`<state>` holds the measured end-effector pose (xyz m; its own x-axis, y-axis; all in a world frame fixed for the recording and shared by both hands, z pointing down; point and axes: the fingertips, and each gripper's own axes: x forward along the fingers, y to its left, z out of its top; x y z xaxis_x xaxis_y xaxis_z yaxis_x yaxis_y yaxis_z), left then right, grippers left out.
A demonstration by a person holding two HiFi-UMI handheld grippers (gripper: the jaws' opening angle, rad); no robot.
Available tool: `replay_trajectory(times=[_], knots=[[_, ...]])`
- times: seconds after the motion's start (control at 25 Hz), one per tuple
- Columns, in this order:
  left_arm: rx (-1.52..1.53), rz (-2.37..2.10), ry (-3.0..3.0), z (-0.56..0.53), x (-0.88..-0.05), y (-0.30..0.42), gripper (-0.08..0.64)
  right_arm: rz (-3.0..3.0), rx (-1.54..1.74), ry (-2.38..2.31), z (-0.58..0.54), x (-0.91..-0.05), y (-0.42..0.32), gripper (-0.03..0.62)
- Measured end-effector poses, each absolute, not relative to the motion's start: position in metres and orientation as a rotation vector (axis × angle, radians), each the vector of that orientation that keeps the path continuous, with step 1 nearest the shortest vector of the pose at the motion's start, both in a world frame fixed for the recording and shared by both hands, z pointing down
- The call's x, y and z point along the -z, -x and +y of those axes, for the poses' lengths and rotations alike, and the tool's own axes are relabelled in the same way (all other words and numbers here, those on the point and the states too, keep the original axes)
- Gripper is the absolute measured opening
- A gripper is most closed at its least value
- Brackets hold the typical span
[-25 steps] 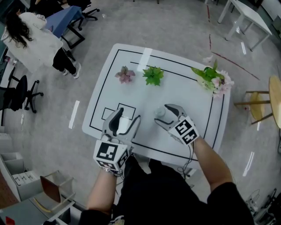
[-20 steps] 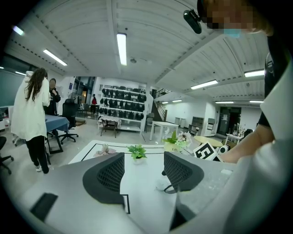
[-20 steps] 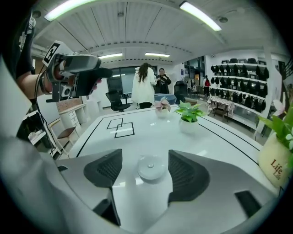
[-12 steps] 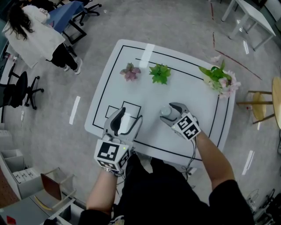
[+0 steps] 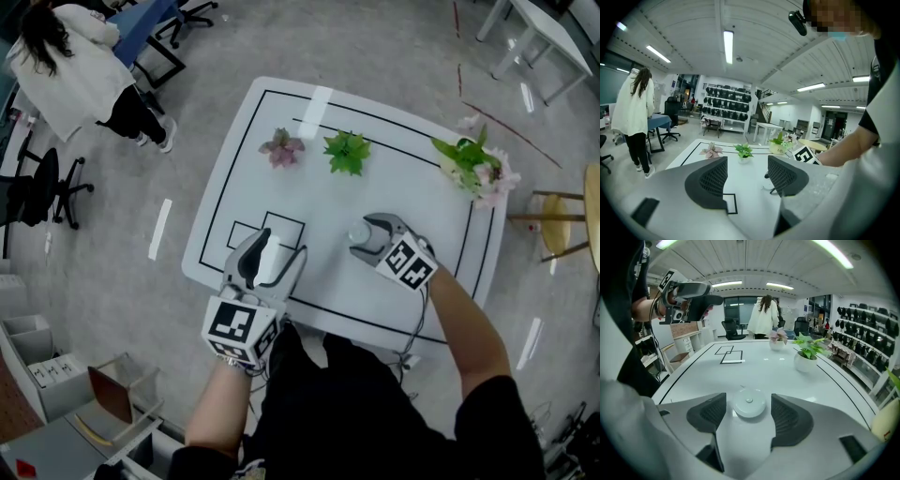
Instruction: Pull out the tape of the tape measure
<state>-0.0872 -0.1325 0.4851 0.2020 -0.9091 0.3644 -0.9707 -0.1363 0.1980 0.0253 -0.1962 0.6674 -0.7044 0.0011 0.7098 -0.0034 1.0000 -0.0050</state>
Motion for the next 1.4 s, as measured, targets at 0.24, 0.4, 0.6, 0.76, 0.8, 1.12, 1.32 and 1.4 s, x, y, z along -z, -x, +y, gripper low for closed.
replay_trajectory(times=[0.24, 0.4, 0.6, 0.76, 0.8, 1.12, 1.32, 1.4], knots=[[-0.221, -1.751, -2.097, -0.132, -0.487, 0.084, 0.253, -2.346, -0.006, 0.055, -0.197, -0.669, -0.024, 0.305], [-0.219, -1.753, -2.102, -0.132, -0.489, 0.083, 0.253, -2.342, -0.012, 0.062, -0.197, -0.67, -0.024, 0.302], [-0.218, -1.745, -2.103, -0.131, -0.489, 0.08, 0.253, -2.335, -0.014, 0.053, -0.195, -0.67, -0.023, 0.301], [-0.217, -1.739, -2.109, -0.13, -0.488, 0.077, 0.253, -2.338, -0.006, 0.058, -0.193, -0.669, -0.023, 0.281], [-0.216, -1.738, -2.11, -0.129, -0.487, 0.077, 0.253, -2.339, -0.003, 0.06, -0.191, -0.669, -0.023, 0.265], [-0.214, -1.724, -2.125, -0.123, -0.483, 0.074, 0.253, -2.371, -0.064, -0.035, -0.19, -0.663, -0.024, 0.213], [-0.211, -1.692, -2.165, -0.121, -0.48, 0.072, 0.252, -2.443, -0.249, -0.107, -0.189, -0.642, -0.025, 0.213], [-0.206, -1.677, -2.183, -0.121, -0.477, 0.071, 0.25, -2.47, -0.296, -0.133, -0.19, -0.629, -0.025, 0.213]])
